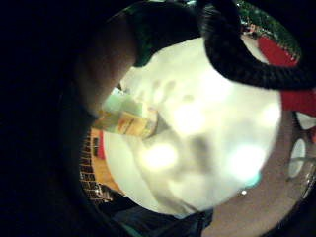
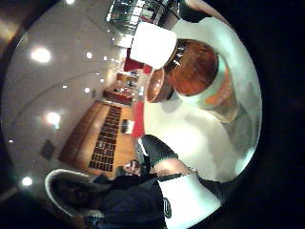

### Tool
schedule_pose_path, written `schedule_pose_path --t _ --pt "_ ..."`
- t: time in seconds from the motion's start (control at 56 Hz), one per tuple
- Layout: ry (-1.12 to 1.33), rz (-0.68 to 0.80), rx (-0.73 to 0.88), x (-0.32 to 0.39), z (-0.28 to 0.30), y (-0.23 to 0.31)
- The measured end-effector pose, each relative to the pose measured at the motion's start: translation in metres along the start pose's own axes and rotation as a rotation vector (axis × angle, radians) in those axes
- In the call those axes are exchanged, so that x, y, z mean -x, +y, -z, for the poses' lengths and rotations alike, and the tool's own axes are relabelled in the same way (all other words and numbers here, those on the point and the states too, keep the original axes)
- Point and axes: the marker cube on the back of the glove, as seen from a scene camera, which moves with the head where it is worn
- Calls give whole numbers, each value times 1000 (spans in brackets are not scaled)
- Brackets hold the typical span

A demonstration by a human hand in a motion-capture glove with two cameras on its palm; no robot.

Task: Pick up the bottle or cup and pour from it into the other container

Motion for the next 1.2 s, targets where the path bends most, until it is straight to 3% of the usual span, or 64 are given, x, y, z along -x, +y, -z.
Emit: schedule_pose_path --t 0.178,0.589,0.642,0.714,0.732,0.821,1.142,1.196 --pt "-189 -57 114 -15 -31 -24" --pt "-347 12 75 -14 -48 -45" --pt "-357 76 39 -16 -50 -46" --pt "-371 358 -84 -20 -56 -58" --pt "-371 373 -88 -21 -57 -57" --pt "-363 142 -22 -15 -53 -48" --pt "-242 242 -18 18 -39 -49" --pt "-210 265 -76 31 -37 -61"
